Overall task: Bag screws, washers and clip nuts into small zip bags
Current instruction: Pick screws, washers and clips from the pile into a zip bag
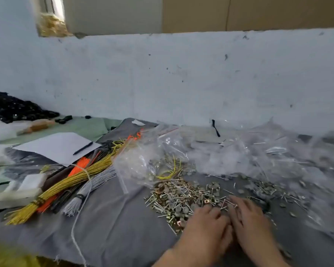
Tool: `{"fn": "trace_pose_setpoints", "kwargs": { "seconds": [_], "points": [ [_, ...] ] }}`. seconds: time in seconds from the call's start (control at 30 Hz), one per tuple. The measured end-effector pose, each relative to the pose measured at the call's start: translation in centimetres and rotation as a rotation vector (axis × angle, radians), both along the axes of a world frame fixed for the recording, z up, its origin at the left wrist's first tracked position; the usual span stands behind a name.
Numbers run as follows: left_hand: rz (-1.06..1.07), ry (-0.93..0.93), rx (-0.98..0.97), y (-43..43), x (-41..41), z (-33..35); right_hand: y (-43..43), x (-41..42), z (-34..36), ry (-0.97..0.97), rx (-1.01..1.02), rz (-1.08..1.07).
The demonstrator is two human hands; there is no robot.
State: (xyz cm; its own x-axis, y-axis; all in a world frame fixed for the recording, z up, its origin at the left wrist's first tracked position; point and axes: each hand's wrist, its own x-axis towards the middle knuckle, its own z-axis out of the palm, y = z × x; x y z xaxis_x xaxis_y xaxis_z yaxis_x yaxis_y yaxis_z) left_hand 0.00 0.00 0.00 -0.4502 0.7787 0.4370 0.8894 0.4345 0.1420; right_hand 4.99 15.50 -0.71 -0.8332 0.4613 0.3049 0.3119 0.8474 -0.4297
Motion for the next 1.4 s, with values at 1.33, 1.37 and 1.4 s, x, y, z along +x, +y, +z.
{"fn": "trace_pose_setpoints", "kwargs": {
  "seconds": [1.33,1.37,1.4],
  "points": [
    [0.586,-0.309,-0.070,-1.8,-8.9,-2.1,1.6,-1.7,-1.8,-0.171,0.059,-0.080],
    [0.568,-0.300,-0.053,-1.6,-8.7,-2.1,1.4,-1.9,-1.8,-0.164,0.067,-0.079],
    [0.539,-0.280,-0.044,-1.4,-8.6,-2.1,1.1,-2.0,-1.9,-0.155,0.065,-0.060]
  ]
}}
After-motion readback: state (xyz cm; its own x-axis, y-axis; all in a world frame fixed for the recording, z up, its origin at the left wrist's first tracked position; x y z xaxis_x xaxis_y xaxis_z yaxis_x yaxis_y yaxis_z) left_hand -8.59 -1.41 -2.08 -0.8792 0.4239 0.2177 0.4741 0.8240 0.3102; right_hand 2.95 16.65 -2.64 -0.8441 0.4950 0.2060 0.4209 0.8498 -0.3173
